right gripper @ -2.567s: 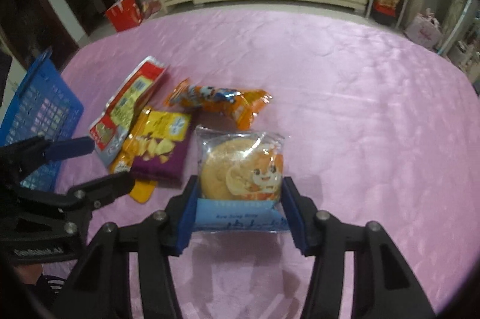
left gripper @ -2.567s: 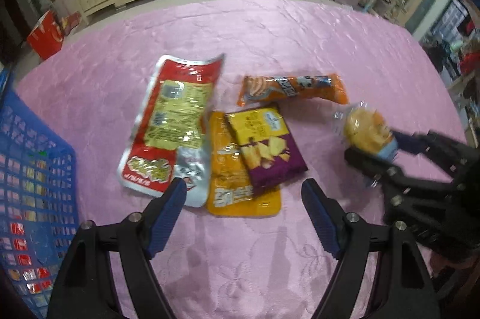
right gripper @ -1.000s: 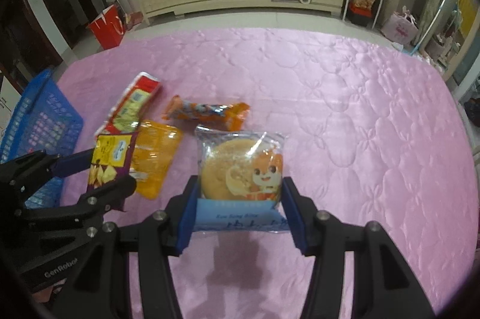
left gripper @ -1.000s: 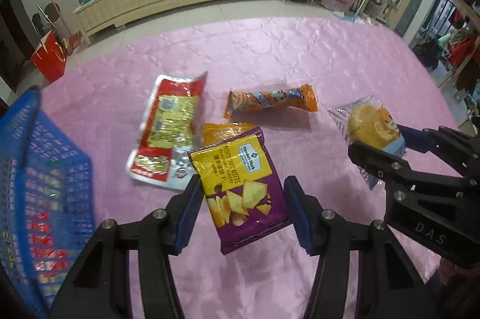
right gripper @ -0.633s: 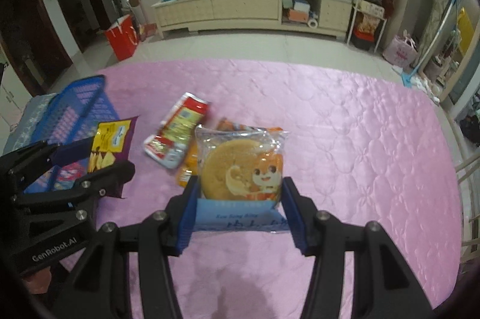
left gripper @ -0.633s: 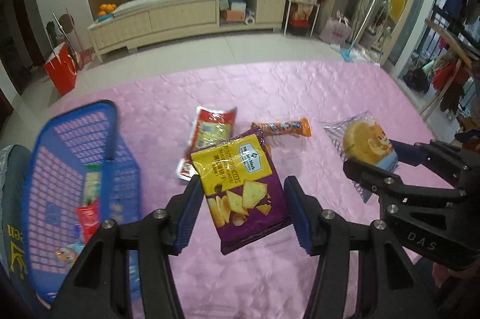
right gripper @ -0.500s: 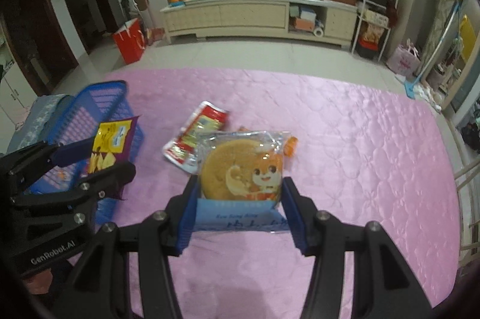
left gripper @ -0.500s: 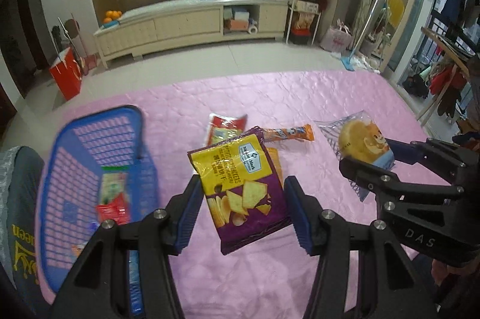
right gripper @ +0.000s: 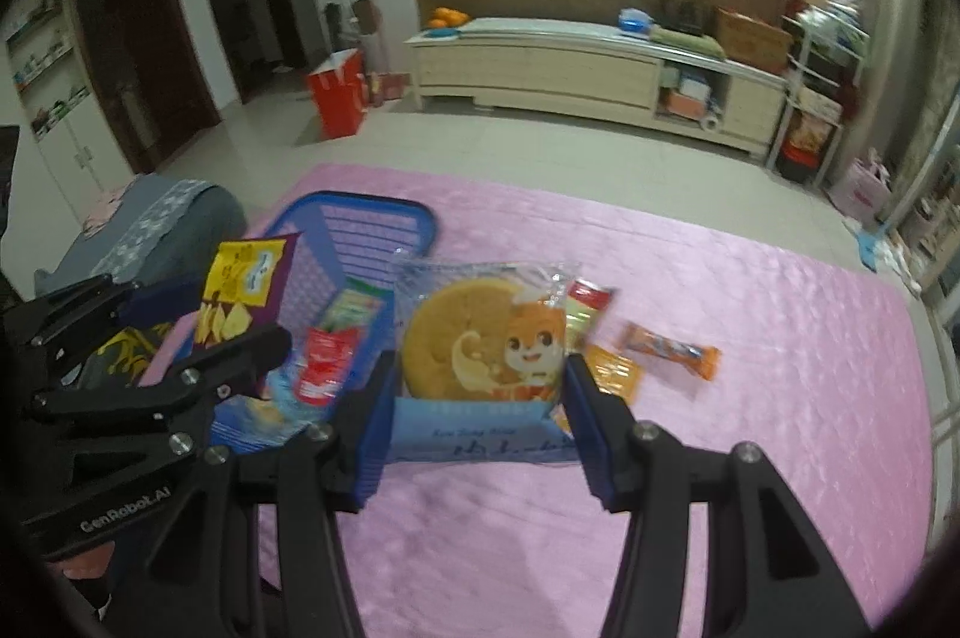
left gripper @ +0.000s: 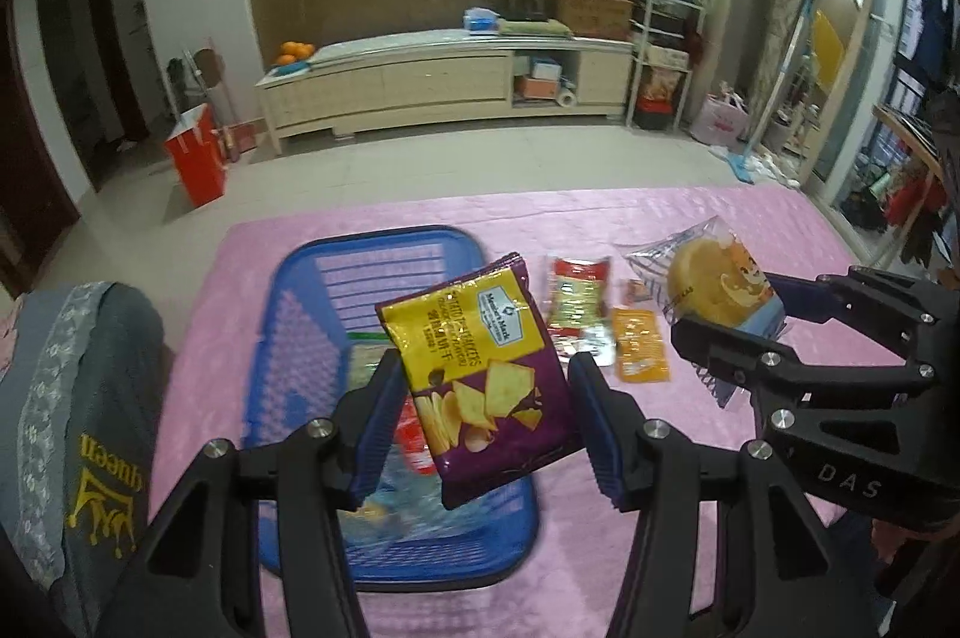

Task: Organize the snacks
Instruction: 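Carry the cake bag and chip bag over the basket and open both tools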

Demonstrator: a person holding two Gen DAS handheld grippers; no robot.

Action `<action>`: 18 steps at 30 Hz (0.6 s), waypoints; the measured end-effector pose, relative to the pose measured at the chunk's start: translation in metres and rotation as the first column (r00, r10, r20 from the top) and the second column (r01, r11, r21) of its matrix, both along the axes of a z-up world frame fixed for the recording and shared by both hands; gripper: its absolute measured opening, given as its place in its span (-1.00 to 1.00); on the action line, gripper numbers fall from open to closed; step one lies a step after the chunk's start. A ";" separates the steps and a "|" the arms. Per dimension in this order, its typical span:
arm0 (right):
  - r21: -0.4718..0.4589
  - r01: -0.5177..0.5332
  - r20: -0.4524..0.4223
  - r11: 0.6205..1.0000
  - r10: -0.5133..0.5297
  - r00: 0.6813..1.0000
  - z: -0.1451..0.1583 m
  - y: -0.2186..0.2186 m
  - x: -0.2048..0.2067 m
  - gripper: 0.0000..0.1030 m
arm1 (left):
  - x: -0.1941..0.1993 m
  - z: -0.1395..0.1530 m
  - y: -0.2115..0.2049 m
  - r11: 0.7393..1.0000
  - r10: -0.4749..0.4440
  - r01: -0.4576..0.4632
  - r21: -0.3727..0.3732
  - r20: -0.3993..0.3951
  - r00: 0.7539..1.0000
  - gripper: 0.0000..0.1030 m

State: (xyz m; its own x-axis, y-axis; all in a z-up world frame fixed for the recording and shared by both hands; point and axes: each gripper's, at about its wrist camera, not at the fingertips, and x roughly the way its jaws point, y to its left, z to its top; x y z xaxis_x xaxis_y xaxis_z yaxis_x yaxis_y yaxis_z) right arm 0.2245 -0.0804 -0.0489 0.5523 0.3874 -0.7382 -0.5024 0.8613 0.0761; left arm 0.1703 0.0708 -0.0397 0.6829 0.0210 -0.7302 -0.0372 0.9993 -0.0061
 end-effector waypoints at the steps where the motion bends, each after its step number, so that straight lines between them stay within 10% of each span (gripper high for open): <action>1: -0.003 -0.013 0.001 1.000 0.013 1.000 0.001 0.009 -0.001 0.12 | -0.004 0.002 0.005 1.000 0.008 -0.008 -0.002 0.001 1.000 0.03; 18: -0.111 -0.173 -0.070 0.979 0.166 0.984 -0.041 0.121 0.025 0.12 | 0.006 -0.029 0.090 0.991 0.122 -0.125 -0.039 -0.069 0.990 0.03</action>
State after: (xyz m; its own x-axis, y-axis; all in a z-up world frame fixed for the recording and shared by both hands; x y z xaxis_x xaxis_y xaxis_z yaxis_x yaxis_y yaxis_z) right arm 0.2493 0.0405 -0.0898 0.4391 0.3812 -0.8135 -0.6391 0.7690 0.0153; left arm 0.1767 0.1607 -0.0691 0.6267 0.0696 -0.7761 -0.1625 0.9858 -0.0428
